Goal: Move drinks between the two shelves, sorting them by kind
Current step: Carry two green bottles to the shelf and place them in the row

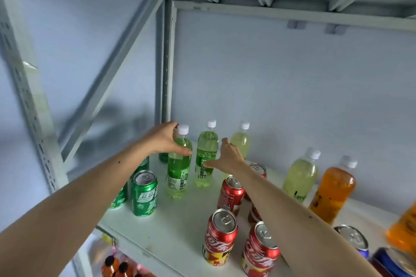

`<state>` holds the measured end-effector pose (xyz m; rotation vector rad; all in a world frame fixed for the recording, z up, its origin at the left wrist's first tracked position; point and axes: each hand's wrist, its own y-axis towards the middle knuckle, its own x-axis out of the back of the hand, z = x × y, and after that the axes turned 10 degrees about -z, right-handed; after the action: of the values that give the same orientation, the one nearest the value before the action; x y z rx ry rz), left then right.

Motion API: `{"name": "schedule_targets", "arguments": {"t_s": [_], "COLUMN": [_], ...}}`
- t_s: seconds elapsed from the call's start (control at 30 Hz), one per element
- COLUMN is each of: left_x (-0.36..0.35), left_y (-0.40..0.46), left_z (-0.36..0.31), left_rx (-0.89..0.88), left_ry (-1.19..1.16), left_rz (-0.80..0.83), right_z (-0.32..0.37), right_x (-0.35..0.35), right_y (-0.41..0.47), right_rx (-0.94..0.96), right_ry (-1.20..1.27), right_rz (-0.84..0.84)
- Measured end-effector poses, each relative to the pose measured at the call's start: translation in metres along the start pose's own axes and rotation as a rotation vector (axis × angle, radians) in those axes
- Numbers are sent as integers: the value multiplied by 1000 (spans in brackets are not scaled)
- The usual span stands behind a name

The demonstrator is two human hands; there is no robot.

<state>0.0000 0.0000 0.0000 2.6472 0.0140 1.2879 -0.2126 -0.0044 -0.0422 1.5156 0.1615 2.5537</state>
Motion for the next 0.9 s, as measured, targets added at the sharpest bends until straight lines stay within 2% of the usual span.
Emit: {"name": "schedule_targets", "arguments": {"t_s": [0.17, 0.27, 0.57, 0.73, 0.9], "left_x": [-12, -16, -12, 12, 47], "left_y": [14, 17, 16, 14, 4], "left_z": [13, 17, 17, -3, -47], "left_rx": [25, 11, 2, -11, -104], "left_ry": [-63, -57, 8, 8, -26], "left_rz": [32, 35, -79, -142, -154], "right_z": [1, 1, -5, 1, 7], "right_x": [-22, -31, -25, 10, 67], "right_y": [26, 35, 29, 13, -16], "right_rx": [-57, -69, -70, -54, -47], "right_ry": [44, 92, 169, 218, 258], "right_rz": [62, 20, -36, -101, -225]}}
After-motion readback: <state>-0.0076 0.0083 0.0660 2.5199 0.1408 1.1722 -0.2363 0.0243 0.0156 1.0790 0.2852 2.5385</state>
